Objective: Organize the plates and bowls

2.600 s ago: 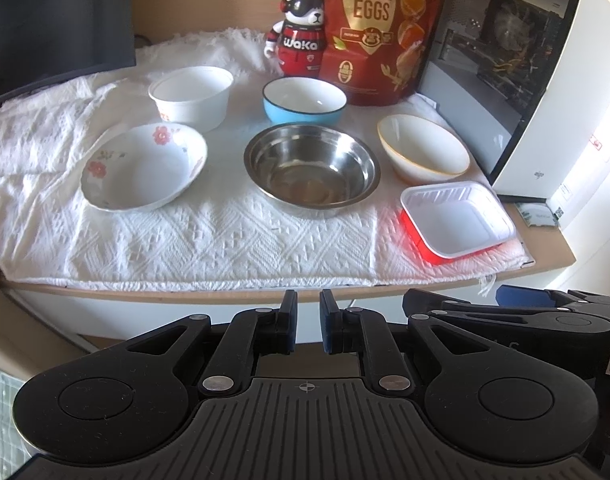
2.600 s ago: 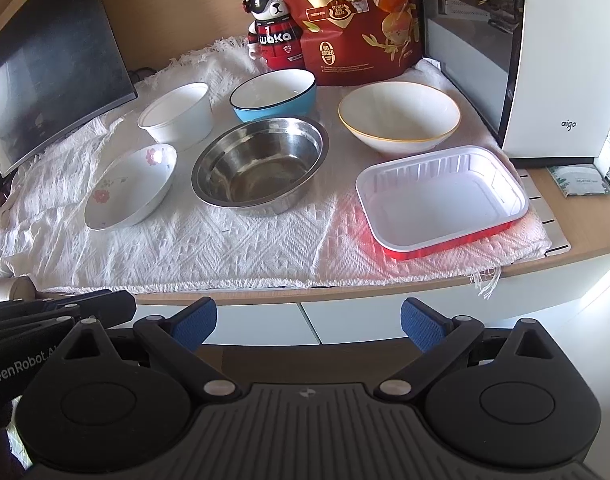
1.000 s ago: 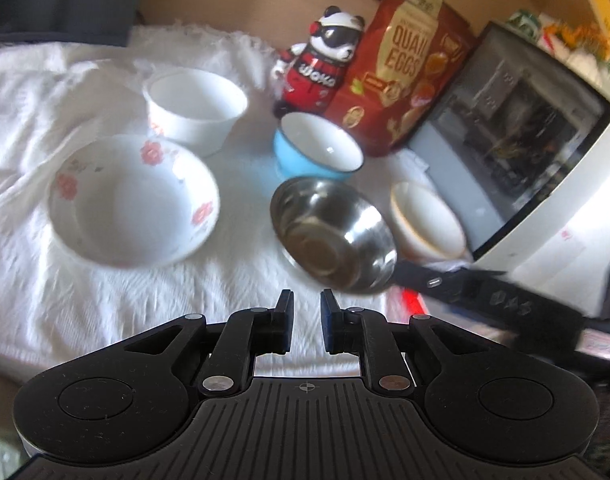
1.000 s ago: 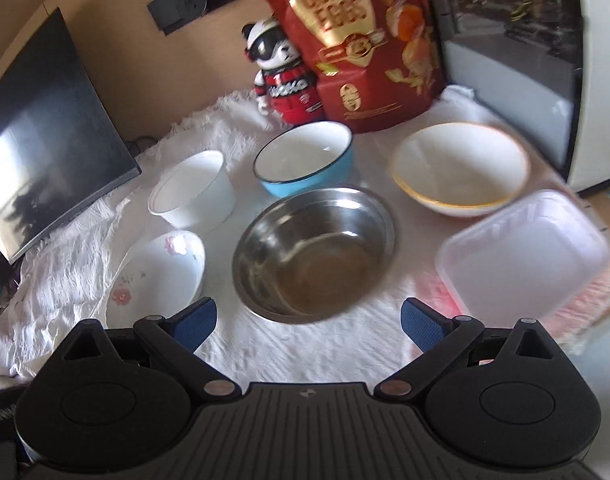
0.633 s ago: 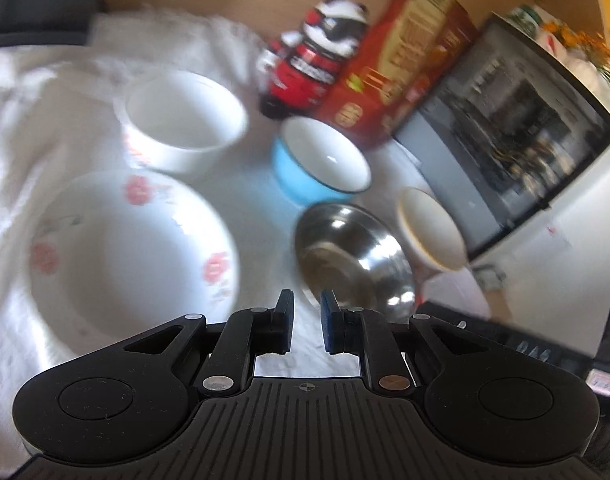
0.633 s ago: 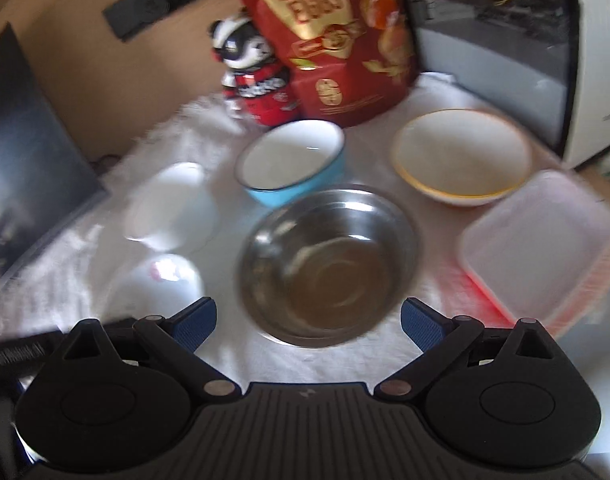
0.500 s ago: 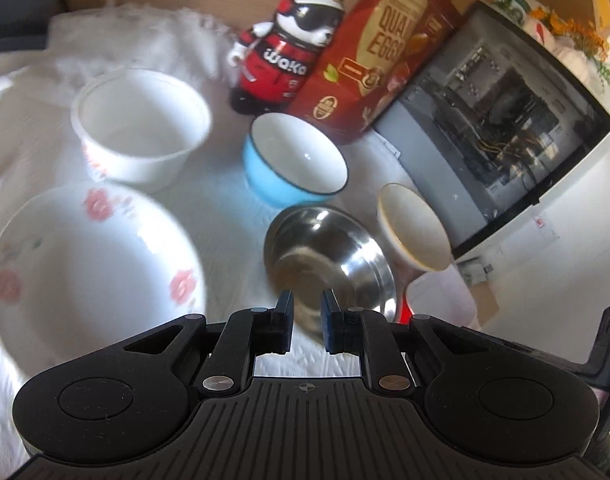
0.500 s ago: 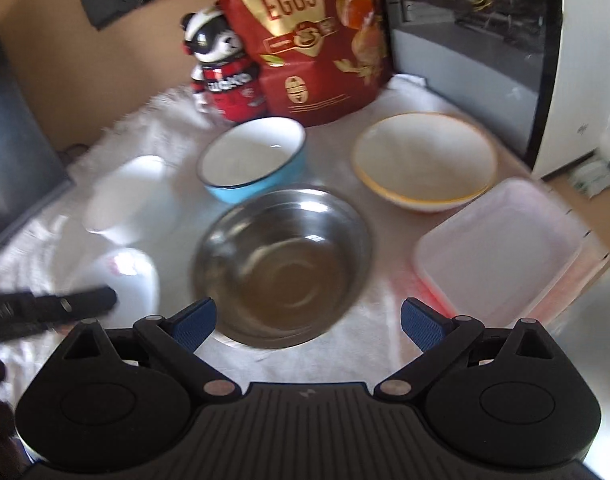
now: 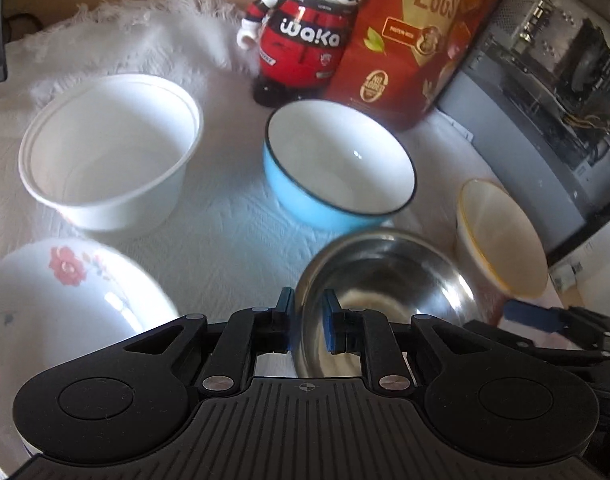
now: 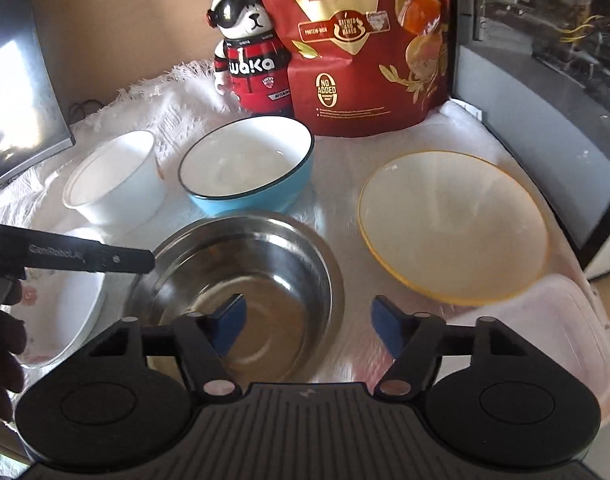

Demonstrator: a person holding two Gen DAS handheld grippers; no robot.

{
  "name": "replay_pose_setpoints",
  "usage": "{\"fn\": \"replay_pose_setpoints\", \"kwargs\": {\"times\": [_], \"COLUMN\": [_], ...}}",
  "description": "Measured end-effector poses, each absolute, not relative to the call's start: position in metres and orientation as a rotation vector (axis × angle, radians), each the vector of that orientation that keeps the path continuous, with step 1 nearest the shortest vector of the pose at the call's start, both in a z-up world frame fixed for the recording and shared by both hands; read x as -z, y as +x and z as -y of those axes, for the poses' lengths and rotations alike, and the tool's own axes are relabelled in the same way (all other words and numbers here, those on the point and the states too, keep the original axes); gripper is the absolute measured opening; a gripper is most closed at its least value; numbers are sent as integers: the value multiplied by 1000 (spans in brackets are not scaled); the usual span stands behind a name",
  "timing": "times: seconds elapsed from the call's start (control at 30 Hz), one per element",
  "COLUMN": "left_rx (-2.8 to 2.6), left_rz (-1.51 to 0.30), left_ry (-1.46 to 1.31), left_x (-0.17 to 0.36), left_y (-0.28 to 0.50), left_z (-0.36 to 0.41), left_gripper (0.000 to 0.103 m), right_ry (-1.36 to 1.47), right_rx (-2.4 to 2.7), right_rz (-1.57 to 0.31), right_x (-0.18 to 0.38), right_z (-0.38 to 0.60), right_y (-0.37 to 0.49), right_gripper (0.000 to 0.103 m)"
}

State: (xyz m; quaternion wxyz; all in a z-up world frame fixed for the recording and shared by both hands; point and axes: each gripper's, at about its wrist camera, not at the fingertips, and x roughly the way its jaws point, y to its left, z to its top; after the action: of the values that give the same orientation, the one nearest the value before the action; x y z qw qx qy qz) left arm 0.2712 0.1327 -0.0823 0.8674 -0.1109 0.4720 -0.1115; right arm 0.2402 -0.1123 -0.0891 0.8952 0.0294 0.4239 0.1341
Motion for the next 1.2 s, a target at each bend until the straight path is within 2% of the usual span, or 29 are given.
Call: {"fn": "replay_pose_setpoints", "kwargs": {"times": [0.23, 0.33, 0.63, 0.97, 1.2], "left_rx": [183, 205, 218, 109, -96], "left_rz": [-1036, -1078, -1171, -996, -939], "left_ry": [-303, -347, -432, -481, -508], "left_x": [89, 95, 113, 51, 51], "left_y": [267, 270, 282, 238, 201], "left_z": [-135, -134, -137, -216, -302], "left_gripper": [19, 26, 26, 27, 27], "right_ry": [74, 82, 111, 83, -3], "right_rx": [-353, -384, -384, -543, -736], "right_rz": [-945, -978, -1049, -952, -925], "right_x": [109, 114, 122, 75, 72], "right_z": [106, 99, 94, 34, -63], "right_y": [267, 274, 283, 269, 267], "right_gripper": [66, 66, 66, 69, 70]}}
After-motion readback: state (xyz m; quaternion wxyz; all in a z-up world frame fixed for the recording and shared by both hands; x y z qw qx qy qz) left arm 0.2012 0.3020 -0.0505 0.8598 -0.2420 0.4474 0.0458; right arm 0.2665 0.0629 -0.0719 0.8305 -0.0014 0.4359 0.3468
